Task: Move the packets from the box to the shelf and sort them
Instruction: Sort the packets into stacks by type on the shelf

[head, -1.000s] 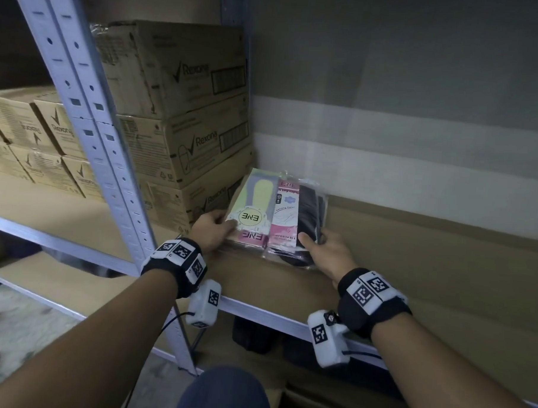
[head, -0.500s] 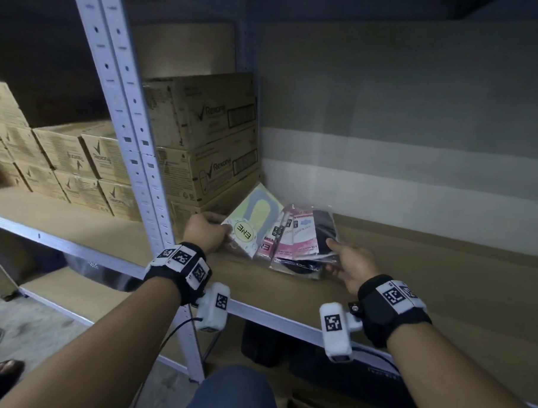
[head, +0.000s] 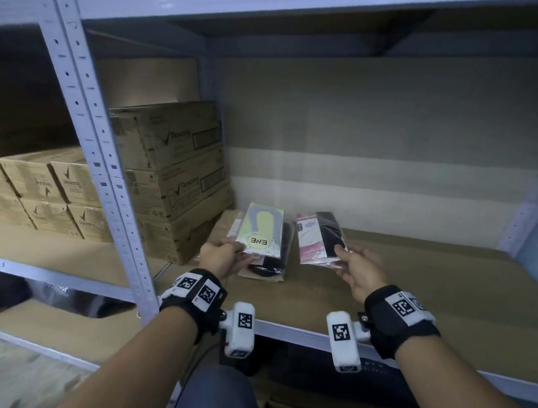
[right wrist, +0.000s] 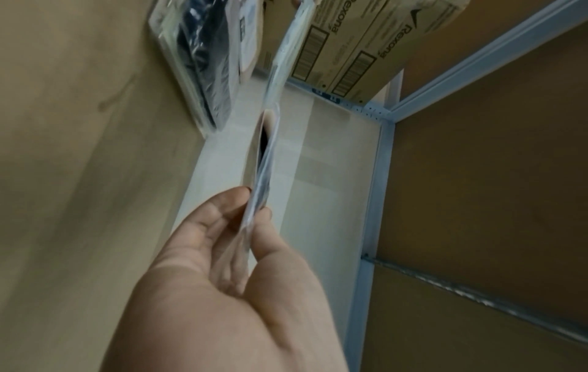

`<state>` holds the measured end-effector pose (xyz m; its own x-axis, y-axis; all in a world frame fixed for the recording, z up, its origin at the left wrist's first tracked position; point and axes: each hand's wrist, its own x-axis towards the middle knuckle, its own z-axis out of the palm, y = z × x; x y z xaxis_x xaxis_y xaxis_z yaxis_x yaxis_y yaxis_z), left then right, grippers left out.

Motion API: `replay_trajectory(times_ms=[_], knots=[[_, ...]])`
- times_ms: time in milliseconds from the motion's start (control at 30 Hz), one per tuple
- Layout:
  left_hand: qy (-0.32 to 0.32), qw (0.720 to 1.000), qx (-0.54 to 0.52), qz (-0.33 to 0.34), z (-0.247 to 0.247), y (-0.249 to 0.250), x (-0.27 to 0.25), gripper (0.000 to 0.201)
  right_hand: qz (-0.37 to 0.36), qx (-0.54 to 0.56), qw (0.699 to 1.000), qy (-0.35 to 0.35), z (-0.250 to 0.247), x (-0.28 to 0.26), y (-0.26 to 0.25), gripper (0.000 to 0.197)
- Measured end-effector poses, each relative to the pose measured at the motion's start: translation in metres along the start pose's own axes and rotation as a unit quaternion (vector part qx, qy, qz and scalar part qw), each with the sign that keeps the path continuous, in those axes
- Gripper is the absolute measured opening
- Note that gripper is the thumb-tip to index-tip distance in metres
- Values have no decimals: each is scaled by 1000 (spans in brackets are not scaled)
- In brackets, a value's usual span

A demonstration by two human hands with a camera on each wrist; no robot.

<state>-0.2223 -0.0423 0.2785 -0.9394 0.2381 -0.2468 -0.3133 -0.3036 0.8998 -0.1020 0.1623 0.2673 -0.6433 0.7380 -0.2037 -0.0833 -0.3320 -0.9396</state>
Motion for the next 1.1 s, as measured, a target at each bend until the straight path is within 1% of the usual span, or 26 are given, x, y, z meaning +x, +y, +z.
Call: replay_trajectory(times_ms=[100,433,600,833,1100], knots=[[-33,999,9,-3,21,-13,-10,15,-20,10,1000,21,-28,-5,-8,32],[-135,990,30,-29,89,-58,-39,14,-66,7,994,81,-124,-18,-35,34],[-169,985,14,-41,122,-76,-55,19,-82,2,990,110,-164,-25,-46,36],[-215,975,19,-48,165,-101,-79,17,-93,0,985,146,-217,-33,-55,33],[-245,966,31,-74,195,-127,-95,18,-97,4,980,174,-265,-38,-58,36]])
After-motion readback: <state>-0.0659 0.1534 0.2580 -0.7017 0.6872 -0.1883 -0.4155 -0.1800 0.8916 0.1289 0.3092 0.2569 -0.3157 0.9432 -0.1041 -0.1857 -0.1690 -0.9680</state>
